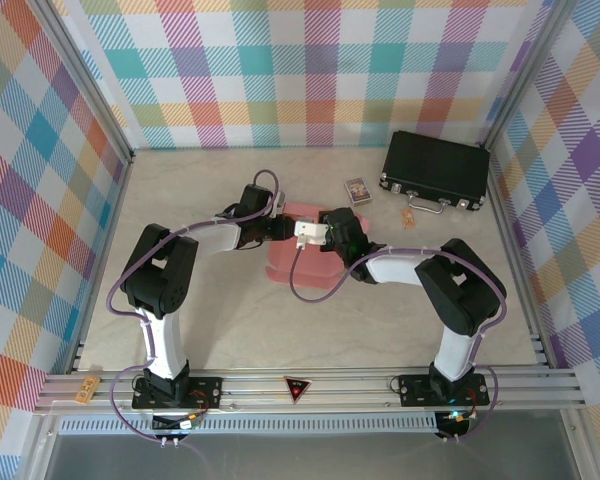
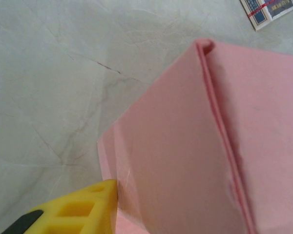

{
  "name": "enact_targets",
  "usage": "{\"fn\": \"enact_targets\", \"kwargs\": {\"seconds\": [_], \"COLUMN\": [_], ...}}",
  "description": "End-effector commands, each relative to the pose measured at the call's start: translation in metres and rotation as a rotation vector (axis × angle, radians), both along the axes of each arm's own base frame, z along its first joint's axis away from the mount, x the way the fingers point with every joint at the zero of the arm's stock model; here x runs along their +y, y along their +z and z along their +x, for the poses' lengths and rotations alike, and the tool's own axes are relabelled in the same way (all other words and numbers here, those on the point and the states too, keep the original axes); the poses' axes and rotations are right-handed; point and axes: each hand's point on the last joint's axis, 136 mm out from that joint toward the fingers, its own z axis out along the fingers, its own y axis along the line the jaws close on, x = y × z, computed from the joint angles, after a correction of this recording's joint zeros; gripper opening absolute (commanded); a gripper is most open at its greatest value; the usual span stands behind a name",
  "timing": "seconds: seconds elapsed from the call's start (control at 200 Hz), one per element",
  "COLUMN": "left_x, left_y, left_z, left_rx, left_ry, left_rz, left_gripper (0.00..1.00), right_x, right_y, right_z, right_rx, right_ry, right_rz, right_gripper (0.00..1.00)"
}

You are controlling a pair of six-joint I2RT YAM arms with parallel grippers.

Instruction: Fold the paper box

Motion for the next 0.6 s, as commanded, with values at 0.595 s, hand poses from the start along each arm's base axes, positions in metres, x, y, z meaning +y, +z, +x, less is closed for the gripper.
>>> {"fn": "enact_targets", "kwargs": {"seconds": [0.595], "left_x": [0.003], "left_y": [0.001], "left_z": [0.013], "left_rx": [-0.132], "left_ry": [0.045], "left_rz": [0.08], "left_gripper": [0.04], "right_x": [0.022], "right_y": [-0.01], "right_z": [-0.021], "right_rx": [0.101], "right_ry": [0.016], "right_rz": [0.044], "right_gripper": [0.15]}}
